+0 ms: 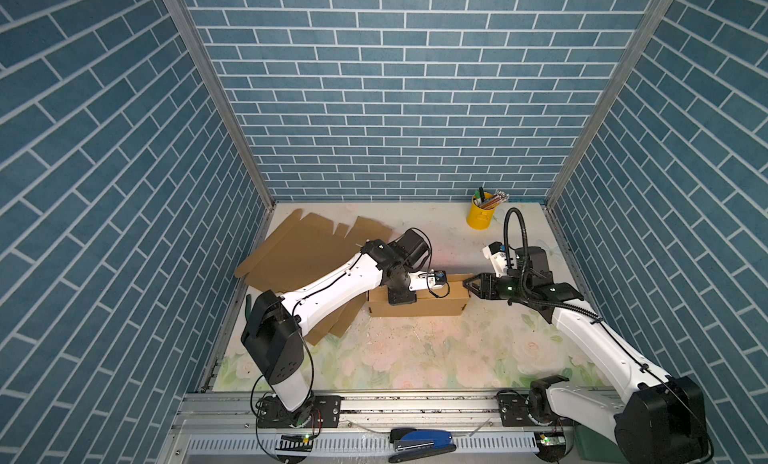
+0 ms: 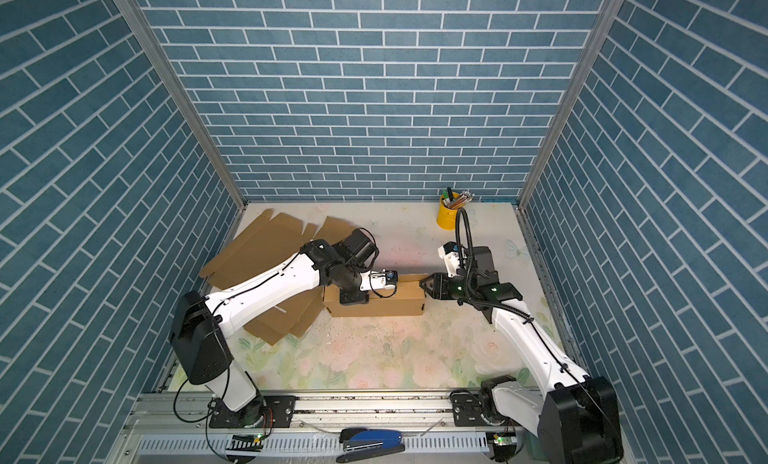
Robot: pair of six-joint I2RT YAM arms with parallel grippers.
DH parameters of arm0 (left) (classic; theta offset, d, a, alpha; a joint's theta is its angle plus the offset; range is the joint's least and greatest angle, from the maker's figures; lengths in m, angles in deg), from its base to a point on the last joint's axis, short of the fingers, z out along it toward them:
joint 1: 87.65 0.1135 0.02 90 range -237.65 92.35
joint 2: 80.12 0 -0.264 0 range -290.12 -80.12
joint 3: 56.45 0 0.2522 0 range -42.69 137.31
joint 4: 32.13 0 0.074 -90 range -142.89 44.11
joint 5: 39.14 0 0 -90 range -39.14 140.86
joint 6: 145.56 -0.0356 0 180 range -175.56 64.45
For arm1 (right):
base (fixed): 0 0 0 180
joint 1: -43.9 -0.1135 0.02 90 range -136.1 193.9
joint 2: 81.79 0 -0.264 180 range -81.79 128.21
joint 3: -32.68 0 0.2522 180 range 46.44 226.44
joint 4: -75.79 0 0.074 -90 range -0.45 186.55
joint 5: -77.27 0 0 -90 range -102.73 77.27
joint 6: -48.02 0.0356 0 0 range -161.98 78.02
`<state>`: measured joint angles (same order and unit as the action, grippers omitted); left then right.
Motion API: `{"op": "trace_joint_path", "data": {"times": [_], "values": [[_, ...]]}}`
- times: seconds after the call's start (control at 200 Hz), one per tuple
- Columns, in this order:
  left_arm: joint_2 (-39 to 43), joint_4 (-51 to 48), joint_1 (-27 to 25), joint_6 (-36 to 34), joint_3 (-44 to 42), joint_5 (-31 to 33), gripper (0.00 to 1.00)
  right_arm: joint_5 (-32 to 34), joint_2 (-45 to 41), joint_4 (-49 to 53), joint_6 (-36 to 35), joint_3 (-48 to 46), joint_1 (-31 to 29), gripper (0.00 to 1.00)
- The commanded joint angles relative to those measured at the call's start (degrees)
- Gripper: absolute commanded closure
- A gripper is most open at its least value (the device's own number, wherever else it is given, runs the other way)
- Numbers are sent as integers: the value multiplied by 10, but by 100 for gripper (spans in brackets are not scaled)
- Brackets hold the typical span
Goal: Fold the paper box
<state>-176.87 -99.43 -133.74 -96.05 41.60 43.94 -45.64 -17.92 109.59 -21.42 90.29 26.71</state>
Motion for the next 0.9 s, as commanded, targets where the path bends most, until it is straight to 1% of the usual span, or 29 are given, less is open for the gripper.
{"op": "trace_joint_path", "data": {"times": [0.0,0.11,0.23,0.29,0.42,0.725,0.79,0.895], "values": [[-27,6,3,-7,-15,0,49,40,-16,78,-45,19,0,43],[-27,8,5,-6,-17,1,49,79,-42,164,-98,71,0,37],[-28,7,5,-6,-14,2,50,135,-33,246,-149,127,-2,37],[-27,8,5,-7,-15,2,49,153,-27,262,-163,144,-5,37],[-28,8,6,-6,-15,2,50,157,-12,269,-177,165,-15,41],[-28,8,6,-6,-14,2,50,160,35,271,-187,206,-53,58],[-29,9,6,-6,-14,2,50,160,39,269,-187,212,-60,63],[-28,10,6,-5,-15,1,50,161,47,277,-185,222,-70,75]]}}
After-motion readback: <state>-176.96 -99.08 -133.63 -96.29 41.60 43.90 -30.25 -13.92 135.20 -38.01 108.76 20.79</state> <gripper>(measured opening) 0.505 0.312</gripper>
